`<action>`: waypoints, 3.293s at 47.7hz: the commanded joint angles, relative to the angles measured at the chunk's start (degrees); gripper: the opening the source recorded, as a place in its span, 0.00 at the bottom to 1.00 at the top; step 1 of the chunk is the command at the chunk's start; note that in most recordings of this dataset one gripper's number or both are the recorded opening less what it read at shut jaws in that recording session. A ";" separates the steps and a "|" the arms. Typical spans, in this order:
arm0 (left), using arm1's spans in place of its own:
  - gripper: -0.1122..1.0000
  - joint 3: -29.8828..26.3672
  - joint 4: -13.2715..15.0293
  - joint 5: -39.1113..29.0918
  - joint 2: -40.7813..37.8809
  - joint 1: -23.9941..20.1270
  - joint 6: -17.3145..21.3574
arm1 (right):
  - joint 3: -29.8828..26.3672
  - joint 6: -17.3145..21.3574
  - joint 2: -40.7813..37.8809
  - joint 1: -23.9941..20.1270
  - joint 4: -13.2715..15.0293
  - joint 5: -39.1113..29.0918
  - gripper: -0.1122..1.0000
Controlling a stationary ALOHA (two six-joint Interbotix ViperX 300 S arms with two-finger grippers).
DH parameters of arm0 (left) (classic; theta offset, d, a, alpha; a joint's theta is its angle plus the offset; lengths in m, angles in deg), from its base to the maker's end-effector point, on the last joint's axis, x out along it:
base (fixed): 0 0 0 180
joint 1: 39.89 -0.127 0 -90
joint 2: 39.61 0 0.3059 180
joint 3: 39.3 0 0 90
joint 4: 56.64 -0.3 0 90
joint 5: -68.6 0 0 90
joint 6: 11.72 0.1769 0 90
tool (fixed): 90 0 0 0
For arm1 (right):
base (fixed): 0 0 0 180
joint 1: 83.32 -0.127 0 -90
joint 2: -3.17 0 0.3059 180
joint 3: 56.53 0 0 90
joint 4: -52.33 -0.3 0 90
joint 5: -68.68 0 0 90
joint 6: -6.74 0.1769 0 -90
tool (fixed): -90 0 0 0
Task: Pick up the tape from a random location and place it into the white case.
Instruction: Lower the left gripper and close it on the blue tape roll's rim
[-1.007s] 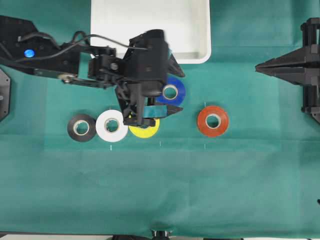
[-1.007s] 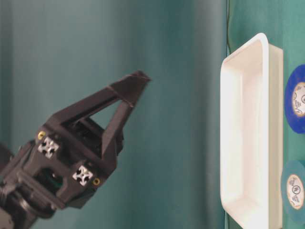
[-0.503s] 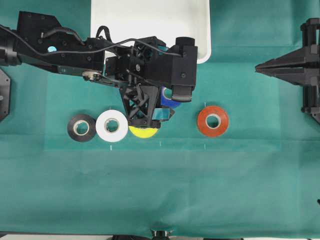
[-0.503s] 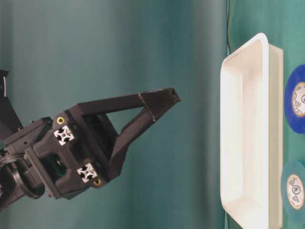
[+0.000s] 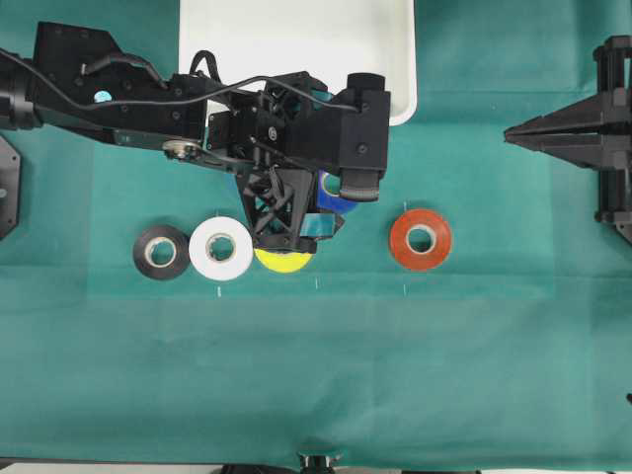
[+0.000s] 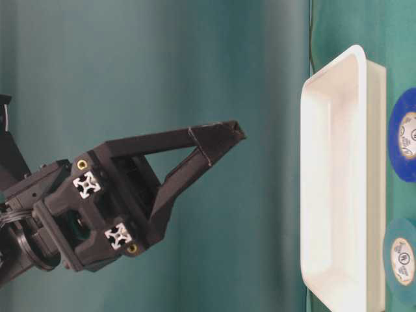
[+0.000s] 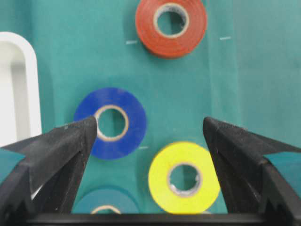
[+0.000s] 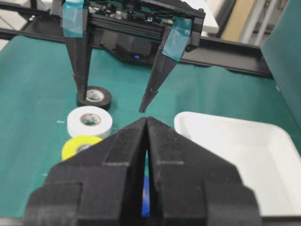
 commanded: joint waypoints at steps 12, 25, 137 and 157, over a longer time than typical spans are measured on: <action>0.97 -1.14 -0.09 0.70 0.79 -0.09 -0.09 | -1.41 0.09 -0.35 -0.09 0.09 -0.18 0.10; 0.97 2.11 -0.09 5.19 -0.53 0.00 -0.09 | -1.41 0.09 -0.35 -0.09 0.09 -0.09 0.10; 0.93 11.16 -0.09 23.99 -13.27 -1.41 -4.04 | -1.23 -0.09 -1.49 -0.09 0.09 -0.09 0.10; 0.33 10.72 -0.35 21.18 -13.18 -1.23 -3.69 | -1.14 -0.09 -1.93 -0.09 0.09 -0.09 0.10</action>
